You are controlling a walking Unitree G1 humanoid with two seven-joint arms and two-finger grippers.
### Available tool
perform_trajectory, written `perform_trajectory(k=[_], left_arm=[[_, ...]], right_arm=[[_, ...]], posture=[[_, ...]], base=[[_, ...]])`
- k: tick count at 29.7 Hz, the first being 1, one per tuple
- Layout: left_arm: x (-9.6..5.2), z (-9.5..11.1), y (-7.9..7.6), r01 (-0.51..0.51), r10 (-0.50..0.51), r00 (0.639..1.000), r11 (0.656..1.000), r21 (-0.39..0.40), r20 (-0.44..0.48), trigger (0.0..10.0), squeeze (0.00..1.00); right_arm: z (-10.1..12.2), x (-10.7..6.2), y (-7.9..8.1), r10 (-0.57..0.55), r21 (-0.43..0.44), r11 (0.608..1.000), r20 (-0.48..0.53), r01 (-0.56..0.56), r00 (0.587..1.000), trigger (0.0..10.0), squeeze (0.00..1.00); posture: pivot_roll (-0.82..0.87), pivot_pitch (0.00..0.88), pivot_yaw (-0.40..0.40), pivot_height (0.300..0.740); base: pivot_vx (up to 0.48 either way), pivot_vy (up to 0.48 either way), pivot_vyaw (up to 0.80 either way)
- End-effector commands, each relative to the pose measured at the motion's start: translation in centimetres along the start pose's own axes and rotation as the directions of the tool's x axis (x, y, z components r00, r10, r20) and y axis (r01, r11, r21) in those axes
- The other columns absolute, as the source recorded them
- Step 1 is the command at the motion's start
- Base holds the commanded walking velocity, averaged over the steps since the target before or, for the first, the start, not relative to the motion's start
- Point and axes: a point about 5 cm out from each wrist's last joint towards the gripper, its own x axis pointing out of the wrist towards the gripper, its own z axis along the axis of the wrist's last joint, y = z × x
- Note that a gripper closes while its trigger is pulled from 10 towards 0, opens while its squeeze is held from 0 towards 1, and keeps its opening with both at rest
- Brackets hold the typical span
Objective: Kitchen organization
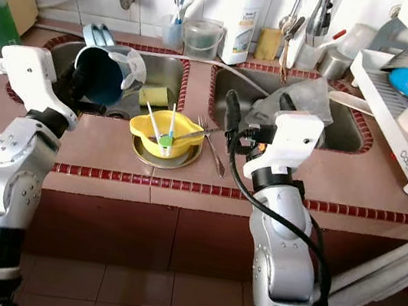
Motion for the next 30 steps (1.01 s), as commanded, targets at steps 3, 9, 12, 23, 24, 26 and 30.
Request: perform_trajectory(k=[3,9,12,23,24,26,30], left_arm=[[-0.6,0.6,-0.4,0.011,-0.013,0.996,1.0,0.019,0.086,10.0,0.0],[-1.6,-0.8,-0.7,0.039,-0.042,0.997,0.998,0.039,0.065,10.0,0.0],[-2.1,-2.1,-0.7,0.059,-0.06,0.998,0.995,0.081,0.003,10.0,0.0],[-1.7,-2.4,-0.2,0.033,-0.031,0.999,0.995,0.089,-0.024,10.0,0.0],[-1.5,-2.3,-0.1,0.028,-0.026,0.999,0.995,0.094,-0.025,10.0,0.0],[-1.4,-2.3,-0.1,0.022,-0.019,0.999,0.996,0.091,-0.03,10.0,0.0],[-1.4,-2.5,-0.2,0.026,-0.021,0.999,0.994,0.103,-0.044,10.0,0.0]], right_arm=[[-0.1,0.1,-0.4,-0.031,-0.003,1.0,0.016,0.031,0.999,10.0,0.0],[-1.3,-0.5,-0.6,-0.044,-0.037,0.998,0.001,0.044,0.999,10.0,0.0],[-1.9,-0.8,-0.8,-0.049,-0.052,0.998,-0.013,0.048,0.999,10.0,0.0],[-2.4,-1.1,-1.0,-0.043,-0.06,0.997,-0.008,0.042,0.999,10.0,0.0],[-2.3,-1.0,-1.0,-0.038,-0.058,0.998,-0.002,0.038,0.999,10.0,0.0],[-2.3,-1.0,-0.9,-0.033,-0.055,0.998,0.001,0.033,0.999,10.0,0.0],[-2.3,-1.1,-0.8,-0.026,-0.052,0.998,0.002,0.026,1.0,10.0,0.0]], posture=[[-0.07,0.0,-0.006,0.74],[-0.07,0.0,-0.004,0.74],[-0.07,0.0,-0.001,0.74],[-0.07,0.0,0.001,0.74],[-0.07,0.0,0.001,0.74],[-0.07,0.0,0.001,0.74],[-0.07,0.0,0.0,0.74]], base=[[0.0,0.0,0.0],[0.0,0.0,0.0],[0.0,0.0,0.0],[0.0,0.0,0.0],[0.307,0.0,0.0],[0.48,0.0,0.0],[0.48,0.0,0.0]])
